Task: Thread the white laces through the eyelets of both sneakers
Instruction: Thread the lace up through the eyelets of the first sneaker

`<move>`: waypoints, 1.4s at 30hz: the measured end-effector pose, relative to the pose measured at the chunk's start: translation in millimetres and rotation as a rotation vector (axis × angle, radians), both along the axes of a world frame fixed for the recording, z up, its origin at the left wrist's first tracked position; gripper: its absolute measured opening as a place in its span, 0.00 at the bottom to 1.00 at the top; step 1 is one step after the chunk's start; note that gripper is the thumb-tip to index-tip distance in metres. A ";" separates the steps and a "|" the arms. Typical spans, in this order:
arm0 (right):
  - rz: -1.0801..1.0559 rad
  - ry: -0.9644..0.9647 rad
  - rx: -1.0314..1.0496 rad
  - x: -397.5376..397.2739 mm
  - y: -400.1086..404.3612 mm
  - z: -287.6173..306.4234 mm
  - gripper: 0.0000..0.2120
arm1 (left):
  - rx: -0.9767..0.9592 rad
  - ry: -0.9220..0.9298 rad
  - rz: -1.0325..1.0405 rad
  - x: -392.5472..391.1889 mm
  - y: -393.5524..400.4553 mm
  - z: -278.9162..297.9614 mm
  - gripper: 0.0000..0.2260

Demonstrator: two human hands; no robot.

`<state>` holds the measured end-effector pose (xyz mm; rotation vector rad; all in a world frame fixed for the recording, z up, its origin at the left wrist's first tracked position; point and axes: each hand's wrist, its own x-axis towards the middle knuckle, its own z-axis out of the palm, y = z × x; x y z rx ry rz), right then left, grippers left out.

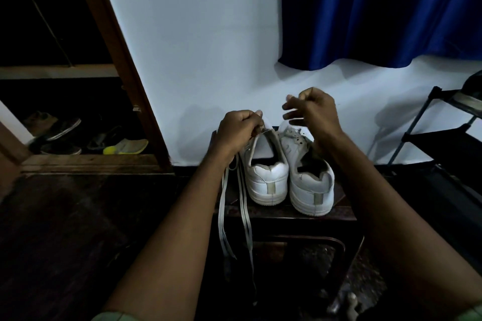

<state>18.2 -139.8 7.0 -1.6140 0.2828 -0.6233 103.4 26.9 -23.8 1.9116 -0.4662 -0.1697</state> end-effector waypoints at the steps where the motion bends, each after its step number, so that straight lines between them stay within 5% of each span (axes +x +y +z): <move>1: 0.045 0.057 -0.113 2.3 -1.2 -4.6 0.07 | -0.084 0.044 -0.033 -1.4 -1.3 -0.4 0.18; 5: 0.237 0.320 -0.722 8.9 3.0 -22.1 0.15 | -0.261 0.122 -0.059 -8.5 -5.0 7.1 0.18; 10: 0.031 0.481 -1.018 11.3 8.7 -29.0 0.14 | -0.519 0.303 -0.023 -9.0 -6.6 13.9 0.16; 14: -0.069 0.467 -0.991 12.9 5.1 -28.2 0.11 | -0.537 0.291 0.008 -11.2 -7.3 15.2 0.16; 16: -0.037 0.403 -0.883 15.1 1.8 -25.0 0.16 | -0.525 0.275 0.027 -13.4 -7.3 16.5 0.16; 18: 0.064 0.342 -0.795 14.3 -1.8 -22.4 0.10 | -0.539 0.284 0.018 -15.3 -8.6 16.5 0.15; 20: 0.159 0.391 -0.849 11.8 -2.2 -23.7 0.03 | -0.536 0.285 0.005 -16.5 -10.7 16.2 0.14; 28: 0.076 0.614 -1.144 9.8 6.0 -24.2 0.12 | -0.533 0.280 0.037 -16.8 -12.9 15.5 0.14; 31: 0.131 0.601 -0.991 9.5 0.8 -22.0 0.15 | -0.537 0.292 0.051 -16.4 -13.6 13.8 0.14; 36: 0.318 0.261 -0.304 3.8 -6.0 -12.4 0.11 | -0.489 0.268 0.057 -15.4 -14.7 12.1 0.14; 42: 0.166 0.493 -1.044 11.9 0.8 -27.4 0.06 | -0.420 0.206 0.050 -13.6 -18.1 7.5 0.12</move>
